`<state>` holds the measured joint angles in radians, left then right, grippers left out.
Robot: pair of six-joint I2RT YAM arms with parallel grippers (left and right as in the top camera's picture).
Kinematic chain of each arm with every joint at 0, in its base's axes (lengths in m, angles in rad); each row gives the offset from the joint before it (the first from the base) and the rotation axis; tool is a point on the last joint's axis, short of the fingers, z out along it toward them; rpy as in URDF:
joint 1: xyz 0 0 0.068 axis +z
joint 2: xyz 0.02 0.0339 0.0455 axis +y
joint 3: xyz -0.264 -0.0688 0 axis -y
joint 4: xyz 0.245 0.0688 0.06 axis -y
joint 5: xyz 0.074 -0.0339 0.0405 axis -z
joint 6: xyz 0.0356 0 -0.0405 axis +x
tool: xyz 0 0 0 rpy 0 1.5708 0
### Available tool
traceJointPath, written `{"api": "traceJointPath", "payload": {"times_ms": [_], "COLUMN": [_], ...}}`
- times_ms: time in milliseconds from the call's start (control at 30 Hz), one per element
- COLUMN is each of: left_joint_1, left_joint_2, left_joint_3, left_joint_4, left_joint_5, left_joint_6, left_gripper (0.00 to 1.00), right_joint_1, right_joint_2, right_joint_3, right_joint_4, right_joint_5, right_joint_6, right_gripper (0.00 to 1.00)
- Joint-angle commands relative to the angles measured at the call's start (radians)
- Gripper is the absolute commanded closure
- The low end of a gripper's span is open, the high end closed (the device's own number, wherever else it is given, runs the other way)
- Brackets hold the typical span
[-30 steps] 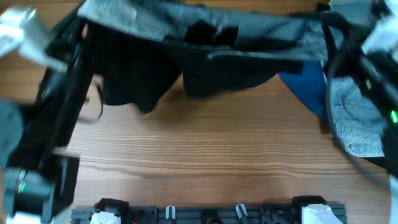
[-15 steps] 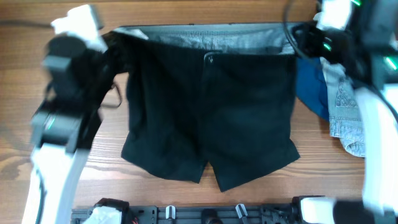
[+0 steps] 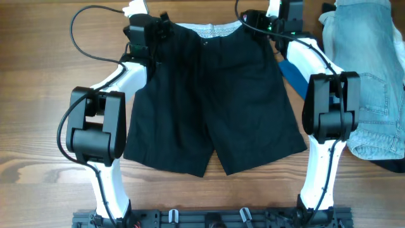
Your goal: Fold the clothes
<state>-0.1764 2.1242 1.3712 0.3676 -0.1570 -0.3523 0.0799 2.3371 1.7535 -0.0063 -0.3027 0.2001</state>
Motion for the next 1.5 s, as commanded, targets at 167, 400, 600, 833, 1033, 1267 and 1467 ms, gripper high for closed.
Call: {"api": "traceJointPath", "payload": {"times_ms": [167, 400, 600, 833, 1033, 1267, 1467], "left_joint_1": [0.009, 0.143, 0.181, 0.149, 0.134, 0.101, 0.272], "left_joint_2": [-0.301, -0.143, 0.142, 0.245, 0.301, 0.303, 0.138], "left_joint_3": [0.036, 0.082, 0.348, 0.35, 0.35, 0.35, 0.351], "left_joint_4": [-0.256, -0.418, -0.513, -0.496, -0.481, -0.521, -0.888], "left_joint_5": [0.008, 0.288, 0.369, 0.369, 0.37, 0.274, -0.017], "left_joint_6": [0.166, 0.318, 0.263, 0.267, 0.27, 0.258, 0.156], "left_gripper": [0.0, 0.0, 0.01, 0.13, 0.41, 0.96, 0.96], "right_joint_1": [0.0, 0.008, 0.019, 0.021, 0.021, 0.021, 0.035], "right_joint_2": [-0.348, -0.51, -0.51, -0.51, -0.51, -0.51, -0.496], "right_joint_3": [0.016, 0.016, 0.016, 0.016, 0.015, 0.015, -0.012], "right_joint_4": [-0.318, -0.757, -0.747, -0.745, -0.747, -0.755, -0.758], "right_joint_5": [-0.007, -0.014, -0.017, -0.018, -0.059, -0.059, -0.059], "right_joint_6": [-0.095, -0.196, -0.196, -0.196, -0.197, -0.16, -0.144], "right_gripper": [0.0, 0.0, 0.0, 0.0, 0.0, 0.0, 0.0]}}
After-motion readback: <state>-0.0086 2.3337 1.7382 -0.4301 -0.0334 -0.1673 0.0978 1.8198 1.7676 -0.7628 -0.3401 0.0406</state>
